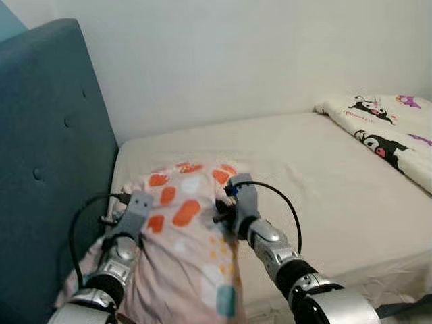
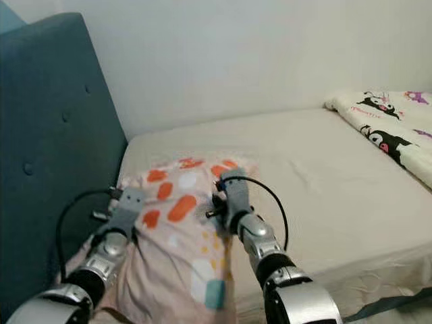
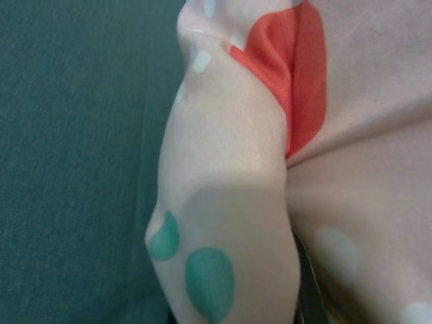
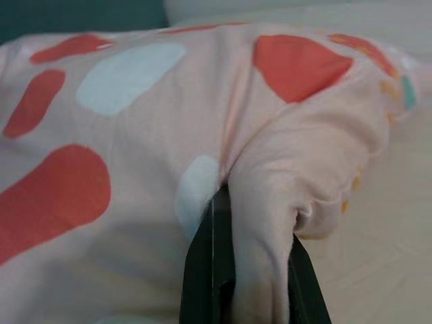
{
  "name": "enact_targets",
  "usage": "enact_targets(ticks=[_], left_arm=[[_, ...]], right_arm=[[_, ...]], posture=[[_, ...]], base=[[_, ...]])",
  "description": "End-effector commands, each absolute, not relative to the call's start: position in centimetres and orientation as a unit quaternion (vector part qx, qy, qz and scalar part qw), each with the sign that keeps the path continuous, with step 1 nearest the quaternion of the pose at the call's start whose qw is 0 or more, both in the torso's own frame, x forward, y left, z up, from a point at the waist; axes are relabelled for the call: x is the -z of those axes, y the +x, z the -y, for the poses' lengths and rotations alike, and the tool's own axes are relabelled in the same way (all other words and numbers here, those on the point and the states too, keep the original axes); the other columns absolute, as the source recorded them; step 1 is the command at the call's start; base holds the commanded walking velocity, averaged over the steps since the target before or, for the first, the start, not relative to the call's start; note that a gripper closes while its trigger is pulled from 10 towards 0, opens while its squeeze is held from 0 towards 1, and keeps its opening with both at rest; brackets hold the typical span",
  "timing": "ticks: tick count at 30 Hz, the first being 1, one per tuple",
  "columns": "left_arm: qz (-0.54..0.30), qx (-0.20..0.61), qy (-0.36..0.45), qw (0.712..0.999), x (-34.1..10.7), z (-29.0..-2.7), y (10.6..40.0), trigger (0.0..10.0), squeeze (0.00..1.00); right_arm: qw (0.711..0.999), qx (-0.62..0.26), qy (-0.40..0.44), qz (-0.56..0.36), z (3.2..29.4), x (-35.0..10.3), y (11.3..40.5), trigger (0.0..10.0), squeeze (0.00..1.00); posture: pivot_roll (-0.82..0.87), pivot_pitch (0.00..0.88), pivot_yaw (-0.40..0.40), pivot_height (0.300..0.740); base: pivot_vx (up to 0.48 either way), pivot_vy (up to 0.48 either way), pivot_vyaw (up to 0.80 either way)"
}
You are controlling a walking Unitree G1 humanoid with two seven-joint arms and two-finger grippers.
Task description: Clean up the room
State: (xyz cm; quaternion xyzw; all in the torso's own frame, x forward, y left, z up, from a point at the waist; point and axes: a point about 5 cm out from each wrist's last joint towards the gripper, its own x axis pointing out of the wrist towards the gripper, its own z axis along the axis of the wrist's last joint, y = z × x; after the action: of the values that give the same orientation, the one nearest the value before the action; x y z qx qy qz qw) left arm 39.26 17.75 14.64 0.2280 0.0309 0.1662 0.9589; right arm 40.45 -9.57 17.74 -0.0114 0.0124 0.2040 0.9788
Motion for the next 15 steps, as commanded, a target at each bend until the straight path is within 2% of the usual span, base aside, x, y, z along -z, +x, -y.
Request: enact_targets(ticks=[1,7,13,15], left_arm=[[-0.041,-0.194,0.21,0.957,-14.1,-17.8,39.0,10.0,0.0],[-0.064,-0.229,0.152,0.959,-14.2,-17.4,39.1,10.0,0.0],[-0.042,-0.344,0.113,0.931,-16.6,-20.4,39.2,10.0,0.0],[-0.033,-0.354,0.114,0.928,-17.1,-20.7,39.3,10.0,0.0]], right_arm=[[0.983,-0.182,0.002,-0.016,10.4,-17.6,40.5,10.0,0.0],[0.981,-0.196,-0.001,-0.015,10.4,-17.6,40.5,10.0,0.0],[0.976,-0.214,0.014,0.03,9.0,-20.0,40.9,10.0,0.0],[0.974,-0.222,0.018,0.036,8.6,-20.3,40.9,10.0,0.0]], posture=[[-0.03,0.262,0.027,0.586],[-0.03,0.27,0.034,0.586],[-0.03,0.271,0.032,0.586],[-0.03,0.271,0.032,0.586]], base=[[0.0,0.0,0.0],[0.0,0.0,0.0],[0.0,0.0,0.0],[0.0,0.0,0.0]])
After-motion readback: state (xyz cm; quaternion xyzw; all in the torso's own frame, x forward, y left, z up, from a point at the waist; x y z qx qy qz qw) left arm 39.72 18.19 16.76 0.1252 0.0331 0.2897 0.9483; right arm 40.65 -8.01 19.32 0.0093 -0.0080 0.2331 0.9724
